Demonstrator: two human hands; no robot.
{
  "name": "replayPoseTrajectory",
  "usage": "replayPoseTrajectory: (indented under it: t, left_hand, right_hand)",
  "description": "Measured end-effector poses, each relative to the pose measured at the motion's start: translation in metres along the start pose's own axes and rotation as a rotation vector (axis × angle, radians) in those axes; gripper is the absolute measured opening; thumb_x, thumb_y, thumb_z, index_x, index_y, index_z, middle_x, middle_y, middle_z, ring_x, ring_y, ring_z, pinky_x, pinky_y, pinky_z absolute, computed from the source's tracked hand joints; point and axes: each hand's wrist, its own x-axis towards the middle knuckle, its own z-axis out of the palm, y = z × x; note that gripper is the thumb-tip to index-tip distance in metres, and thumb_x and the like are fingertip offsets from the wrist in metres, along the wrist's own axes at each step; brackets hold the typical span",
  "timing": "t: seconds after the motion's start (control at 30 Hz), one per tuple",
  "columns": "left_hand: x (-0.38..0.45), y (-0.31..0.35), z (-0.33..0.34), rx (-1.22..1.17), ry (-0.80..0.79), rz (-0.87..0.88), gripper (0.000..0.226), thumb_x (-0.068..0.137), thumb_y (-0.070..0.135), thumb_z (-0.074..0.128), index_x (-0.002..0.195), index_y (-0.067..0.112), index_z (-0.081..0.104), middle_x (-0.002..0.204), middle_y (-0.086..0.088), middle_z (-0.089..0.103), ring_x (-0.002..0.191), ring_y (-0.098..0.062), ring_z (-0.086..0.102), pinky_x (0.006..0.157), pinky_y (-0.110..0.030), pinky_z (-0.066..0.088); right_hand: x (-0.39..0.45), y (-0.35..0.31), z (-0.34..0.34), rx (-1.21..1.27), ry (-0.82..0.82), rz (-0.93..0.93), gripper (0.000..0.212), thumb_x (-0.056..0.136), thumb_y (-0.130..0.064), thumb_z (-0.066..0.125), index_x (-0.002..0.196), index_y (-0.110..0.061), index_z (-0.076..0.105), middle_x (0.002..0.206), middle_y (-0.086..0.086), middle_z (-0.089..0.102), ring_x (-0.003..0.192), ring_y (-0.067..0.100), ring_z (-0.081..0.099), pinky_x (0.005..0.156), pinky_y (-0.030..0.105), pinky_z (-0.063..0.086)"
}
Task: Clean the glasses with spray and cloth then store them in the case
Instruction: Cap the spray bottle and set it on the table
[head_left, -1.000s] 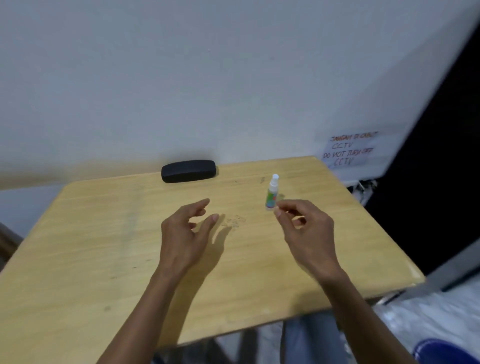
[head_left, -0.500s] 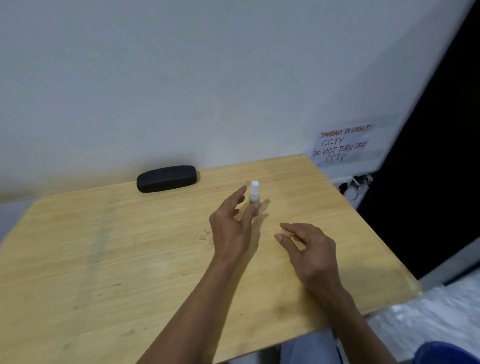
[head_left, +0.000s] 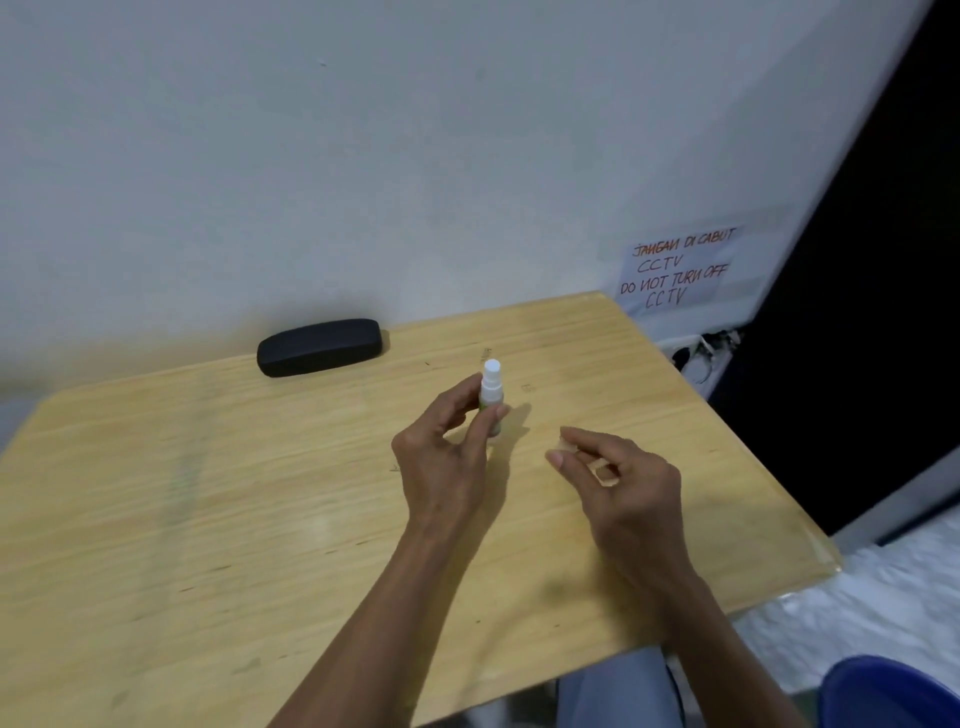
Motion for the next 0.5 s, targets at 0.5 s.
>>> replayPoseTrajectory:
  t: [0.5]
  left_hand:
    - [-0.066, 0.034, -0.083, -0.007, 0.076, 0.127, 0.031, 0.079, 0.006, 0.079, 0.109, 0.015, 0.075, 0.1, 0.002, 0.077, 0.08, -0.01, 0.075, 0.073, -0.026, 0.059]
  right_hand:
    - [-0.009, -0.115, 0.001, 0.342, -0.171, -0.255, 0.027, 0.082, -0.007, 0.079, 0.108, -0.008, 0.075, 0.101, 0.001, 0.077, 0.092, 0.014, 0.075, 0.083, 0.039, 0.062]
